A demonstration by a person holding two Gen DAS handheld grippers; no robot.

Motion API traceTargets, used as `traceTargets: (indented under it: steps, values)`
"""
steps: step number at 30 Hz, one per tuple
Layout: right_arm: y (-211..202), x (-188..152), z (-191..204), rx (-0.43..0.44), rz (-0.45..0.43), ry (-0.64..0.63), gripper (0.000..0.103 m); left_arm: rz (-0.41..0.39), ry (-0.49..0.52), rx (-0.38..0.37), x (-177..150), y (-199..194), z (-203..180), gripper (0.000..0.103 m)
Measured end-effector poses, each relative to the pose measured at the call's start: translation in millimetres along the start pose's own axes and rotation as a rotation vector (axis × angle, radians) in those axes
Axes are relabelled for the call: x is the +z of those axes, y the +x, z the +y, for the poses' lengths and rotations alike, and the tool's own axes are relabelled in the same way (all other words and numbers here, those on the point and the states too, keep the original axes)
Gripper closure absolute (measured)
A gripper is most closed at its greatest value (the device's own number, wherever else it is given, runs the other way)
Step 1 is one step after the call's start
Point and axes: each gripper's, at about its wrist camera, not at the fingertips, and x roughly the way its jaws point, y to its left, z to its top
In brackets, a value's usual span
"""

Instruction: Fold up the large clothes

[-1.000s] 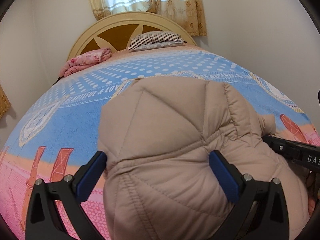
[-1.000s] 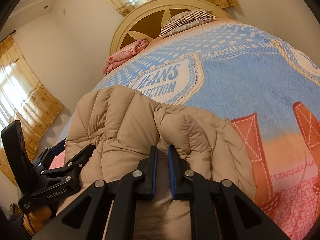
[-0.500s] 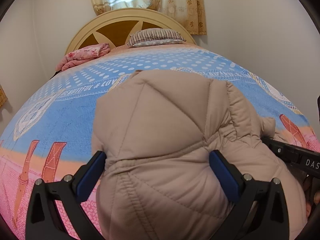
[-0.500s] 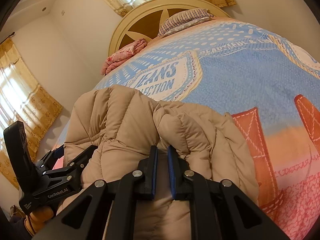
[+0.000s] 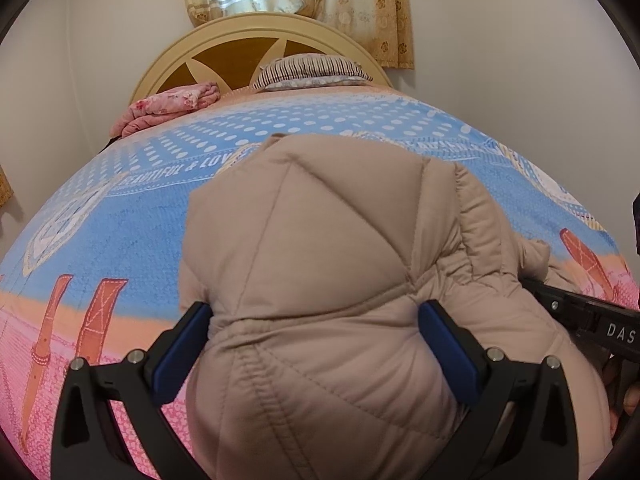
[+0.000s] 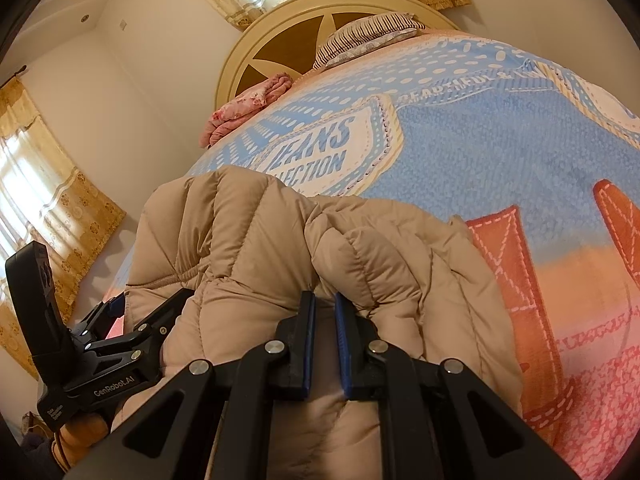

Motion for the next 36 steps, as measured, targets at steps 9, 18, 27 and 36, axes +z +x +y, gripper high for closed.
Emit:
traceTargets:
  steps: [9,18,27,36]
  values:
    - [2.2,-1.3,-4.5,0.019,0.000,0.017,0.093,0.004,-0.006,-0.002,-0.8,3.1,-1.9,0.000]
    - [3.7,-2.7,-5.3,0.027,0.003,0.027,0.093,0.013,-0.013,-0.007,-2.2,7.1,-3.7,0.000]
    - [3.4,-3.6,-7.7,0.038,-0.001,0.037,0.093,0.016,-0.016,-0.007,-3.0,7.1,-5.0,0.000]
    - [-48.6,5.3,2.6,-0.017,-0.055,-0.059,0.013,-0.030,-0.073,-0.158,-12.5,-51.7,41.7,0.000]
